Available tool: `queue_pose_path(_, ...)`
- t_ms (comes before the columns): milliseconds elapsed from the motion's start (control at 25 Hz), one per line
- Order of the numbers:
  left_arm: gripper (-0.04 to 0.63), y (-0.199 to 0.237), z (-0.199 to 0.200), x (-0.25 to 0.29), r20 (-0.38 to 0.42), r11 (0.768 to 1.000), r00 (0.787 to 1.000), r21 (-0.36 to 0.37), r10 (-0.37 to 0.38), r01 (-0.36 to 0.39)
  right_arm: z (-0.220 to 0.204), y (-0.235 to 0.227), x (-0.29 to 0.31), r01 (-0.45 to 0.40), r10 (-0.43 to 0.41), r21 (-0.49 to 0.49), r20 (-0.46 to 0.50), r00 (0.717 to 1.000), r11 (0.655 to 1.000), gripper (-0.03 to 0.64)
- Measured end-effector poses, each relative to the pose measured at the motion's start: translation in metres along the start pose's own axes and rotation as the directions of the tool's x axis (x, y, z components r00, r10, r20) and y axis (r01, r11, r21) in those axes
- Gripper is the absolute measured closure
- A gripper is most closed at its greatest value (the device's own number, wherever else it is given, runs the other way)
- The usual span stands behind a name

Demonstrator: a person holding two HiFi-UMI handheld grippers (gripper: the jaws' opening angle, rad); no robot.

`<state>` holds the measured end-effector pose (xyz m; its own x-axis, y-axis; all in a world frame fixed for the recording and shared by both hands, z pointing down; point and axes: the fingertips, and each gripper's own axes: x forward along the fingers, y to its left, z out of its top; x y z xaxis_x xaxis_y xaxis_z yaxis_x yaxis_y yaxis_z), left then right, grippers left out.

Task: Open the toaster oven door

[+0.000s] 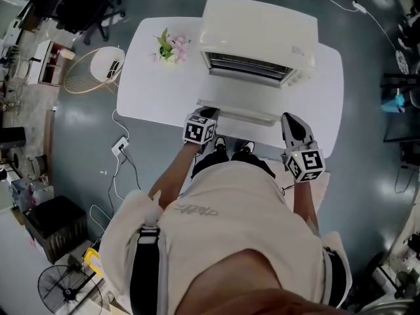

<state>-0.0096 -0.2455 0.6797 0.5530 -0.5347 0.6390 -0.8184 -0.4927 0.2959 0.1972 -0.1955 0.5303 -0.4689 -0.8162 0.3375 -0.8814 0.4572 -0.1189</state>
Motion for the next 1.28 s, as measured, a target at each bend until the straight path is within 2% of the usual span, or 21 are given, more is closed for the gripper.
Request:
queue_pose_path(360, 0.577, 0.002, -0.015, -0.002, 0.006, 0.999, 1.000, -0.048, -0.002, 0.002, -0.002, 0.009, 0.005, -0.011, 0.011, -0.006, -0.018, 1.000, 1.000, 0.611)
queue_pose_path(760, 0.577, 0.011, -0.052, 0.008, -0.034, 0.988, 0.999, -0.153, 0.002, -0.007, -0.011, 0.012, 0.011, -0.014, 0.013, -0.019, -0.058, 0.998, 1.000, 0.611)
queue_pose_path(1280, 0.577, 0.018, -0.088, 0.025, -0.107, 0.978, 0.994, -0.207, -0.031, 0.008, -0.019, 0.021, 0.023, -0.019, 0.016, -0.026, -0.101, 0.995, 0.999, 0.611)
